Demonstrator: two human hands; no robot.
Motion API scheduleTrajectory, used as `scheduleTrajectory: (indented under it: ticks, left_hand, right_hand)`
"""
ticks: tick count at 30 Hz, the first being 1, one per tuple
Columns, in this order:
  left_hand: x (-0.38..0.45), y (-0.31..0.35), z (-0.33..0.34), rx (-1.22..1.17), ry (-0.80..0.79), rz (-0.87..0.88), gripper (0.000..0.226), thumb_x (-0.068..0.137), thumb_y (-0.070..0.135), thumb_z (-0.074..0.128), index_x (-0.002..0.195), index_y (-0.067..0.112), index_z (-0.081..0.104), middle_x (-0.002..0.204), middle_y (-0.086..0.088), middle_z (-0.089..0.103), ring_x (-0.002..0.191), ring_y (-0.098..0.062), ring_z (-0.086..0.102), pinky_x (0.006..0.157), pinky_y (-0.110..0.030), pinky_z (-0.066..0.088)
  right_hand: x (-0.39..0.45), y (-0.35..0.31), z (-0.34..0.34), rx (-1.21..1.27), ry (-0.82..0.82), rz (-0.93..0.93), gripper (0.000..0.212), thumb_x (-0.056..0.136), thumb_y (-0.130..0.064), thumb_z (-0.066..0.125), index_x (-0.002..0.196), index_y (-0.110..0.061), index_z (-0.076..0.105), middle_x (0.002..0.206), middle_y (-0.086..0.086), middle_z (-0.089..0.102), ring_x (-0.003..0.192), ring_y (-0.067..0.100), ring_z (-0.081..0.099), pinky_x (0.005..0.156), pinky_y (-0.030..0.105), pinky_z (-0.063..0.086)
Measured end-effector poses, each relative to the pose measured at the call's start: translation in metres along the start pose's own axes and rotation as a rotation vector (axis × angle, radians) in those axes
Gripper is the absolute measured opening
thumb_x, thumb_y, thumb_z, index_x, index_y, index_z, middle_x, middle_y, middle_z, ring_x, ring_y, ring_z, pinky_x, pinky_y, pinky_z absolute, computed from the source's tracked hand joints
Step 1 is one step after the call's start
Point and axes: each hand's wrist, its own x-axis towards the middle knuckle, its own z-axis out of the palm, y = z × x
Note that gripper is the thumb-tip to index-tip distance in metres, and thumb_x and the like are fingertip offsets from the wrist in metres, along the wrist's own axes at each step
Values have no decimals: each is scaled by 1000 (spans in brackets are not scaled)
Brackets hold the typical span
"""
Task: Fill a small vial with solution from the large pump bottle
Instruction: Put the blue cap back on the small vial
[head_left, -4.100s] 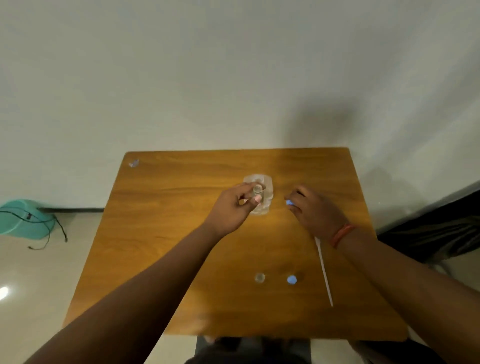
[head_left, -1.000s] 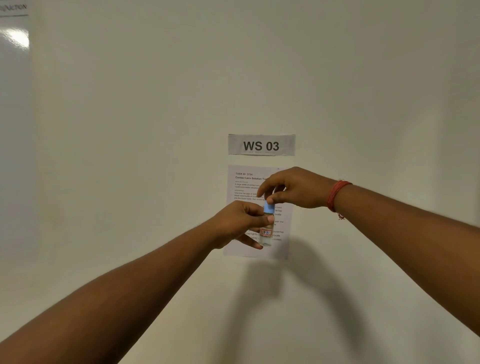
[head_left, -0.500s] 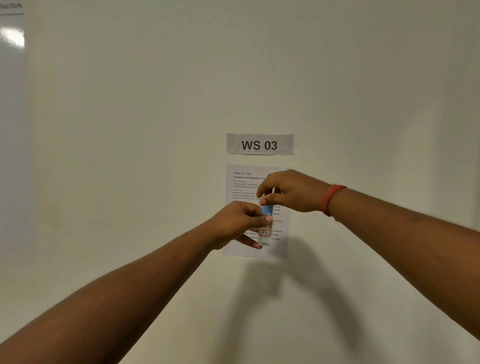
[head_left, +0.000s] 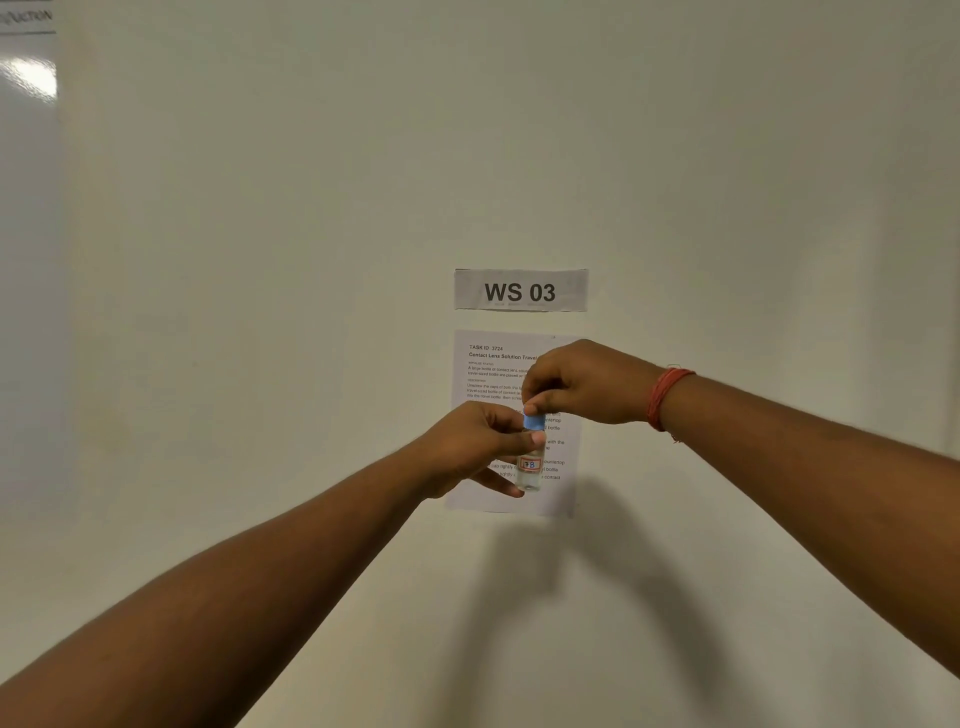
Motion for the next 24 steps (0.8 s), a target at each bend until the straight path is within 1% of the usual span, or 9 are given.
scheduleTrajectory:
  ticks: [3, 5, 9, 12, 15, 17, 19, 21, 24]
  left_hand:
    - [-1, 0, 1, 2, 10, -8, 25, 95, 22, 71, 115, 8, 74, 107, -8, 78, 101, -24, 75, 82, -51, 63]
    - [-2, 0, 2, 11, 6, -15, 25, 95, 23, 71, 115, 8, 74, 107, -7, 78, 101, -24, 75, 83, -51, 63]
    - [-3, 1, 2, 12, 17, -21, 26, 94, 23, 72, 115, 8, 74, 107, -8, 78, 100, -24, 75, 82, -50, 63]
    - [-4, 1, 4, 20, 19, -22, 27, 95, 23, 71, 117, 8, 73, 109, -9, 77, 102, -25, 74, 84, -53, 63]
    - [-7, 1, 5, 20, 11, -20, 27, 95, 22, 70, 119, 8, 73, 112, -9, 77, 106, -26, 73, 85, -54, 62]
    - [-8, 2, 6, 18, 15, -22, 27, 95, 21, 70, 118, 8, 73, 112, -10, 77, 106, -26, 73, 85, -54, 62]
    - [-9, 3, 7, 25, 27, -28, 28, 95, 21, 70, 119, 7, 72, 114, -11, 76, 107, -27, 73, 86, -55, 61]
    - [-10, 4, 8, 34, 34, -35, 29, 96, 21, 69, 120, 7, 72, 116, -10, 75, 108, -28, 72, 87, -55, 61]
    - [-10, 5, 7, 22, 34, -37, 28, 95, 21, 70, 118, 6, 72, 113, -11, 76, 106, -27, 73, 86, -54, 61]
  right_hand:
    - [-2, -1, -2, 18, 27, 14, 21, 92, -40, 62, 111, -33, 67, 102, -16, 64, 91, 4, 60, 80, 21, 48]
    - [-5, 0, -5, 47, 23, 1, 23, 93, -34, 62, 115, -35, 67, 108, -15, 65, 94, 4, 61, 83, 20, 48]
    - [-8, -1, -6, 48, -60, -35, 24, 92, -23, 66, 114, -31, 69, 100, -23, 61, 91, -6, 58, 79, 11, 43]
    - [-7, -2, -3, 35, -55, -29, 20, 92, -24, 65, 111, -29, 70, 99, -20, 62, 92, -2, 58, 82, 15, 43]
    - [-7, -2, -1, 33, -46, -15, 16, 92, -30, 65, 106, -29, 72, 98, -19, 63, 92, -3, 58, 81, 17, 43]
    - [-8, -3, 0, 26, -40, -3, 20, 91, -35, 64, 110, -29, 71, 98, -19, 62, 90, -4, 57, 80, 18, 42]
    - [-9, -4, -3, 26, -15, -4, 29, 92, -36, 63, 120, -31, 66, 101, -18, 60, 90, -2, 58, 79, 17, 43]
    - [-11, -6, -6, 42, 6, -25, 32, 93, -31, 63, 125, -33, 63, 104, -18, 60, 91, 0, 59, 81, 17, 46]
    - [-12, -7, -9, 44, -45, -57, 31, 92, -24, 65, 122, -32, 65, 105, -17, 63, 94, -1, 60, 84, 17, 48]
